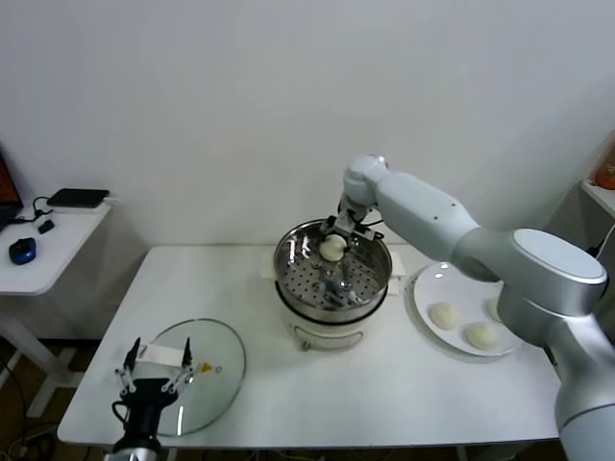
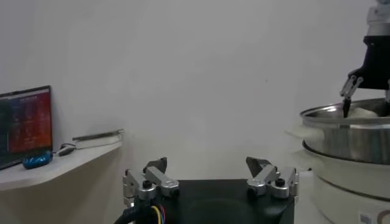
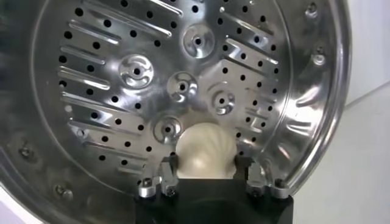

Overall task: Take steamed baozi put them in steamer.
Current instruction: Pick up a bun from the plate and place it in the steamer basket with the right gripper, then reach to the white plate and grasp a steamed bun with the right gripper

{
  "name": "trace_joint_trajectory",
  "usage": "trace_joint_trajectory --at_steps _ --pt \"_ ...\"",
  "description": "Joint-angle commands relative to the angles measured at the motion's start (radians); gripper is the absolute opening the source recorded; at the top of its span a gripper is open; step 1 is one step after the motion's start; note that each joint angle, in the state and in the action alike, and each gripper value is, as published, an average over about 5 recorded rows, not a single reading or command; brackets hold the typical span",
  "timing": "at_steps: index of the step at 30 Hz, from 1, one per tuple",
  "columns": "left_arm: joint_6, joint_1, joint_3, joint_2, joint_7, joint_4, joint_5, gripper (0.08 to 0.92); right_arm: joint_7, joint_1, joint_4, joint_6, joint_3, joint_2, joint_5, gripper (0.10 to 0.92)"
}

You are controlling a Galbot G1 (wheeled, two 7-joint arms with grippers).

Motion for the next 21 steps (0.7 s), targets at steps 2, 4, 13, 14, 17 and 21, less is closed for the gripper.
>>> trace_joint_trajectory --at_steps 2,4,13,14,17,21 --pt "0.000 0.000 0.001 -0.001 0.000 0.000 0.000 0.823 -0.003 -0.008 -0.009 0.009 0.012 0.003 -0.020 0.798" --pt "0.000 0.001 0.000 -0.001 -0.001 -0.001 0.001 0.823 -0.005 -0.006 -0.006 0.011 0.014 0.001 -0.019 0.816" --pt "-0.002 0.008 -0.002 -0.002 -0.003 -0.003 0.001 0.823 -0.061 0.058 0.115 -0.002 -0.022 -0.074 0.113 0.823" --pt "-0.003 0.008 -0.002 -0.002 -0.003 -0.003 0.001 0.823 -0.070 0.073 0.138 -0.010 -0.037 -0.092 0.145 0.823" --pt "-0.001 0.009 -0.002 -0.002 -0.003 -0.004 0.002 0.823 -0.090 0.120 0.214 -0.046 -0.082 -0.152 0.242 0.823" --pt "0.004 0.008 -0.002 0.002 -0.003 -0.006 0.005 0.823 -0.101 0.186 0.321 -0.125 -0.129 -0.243 0.372 0.823"
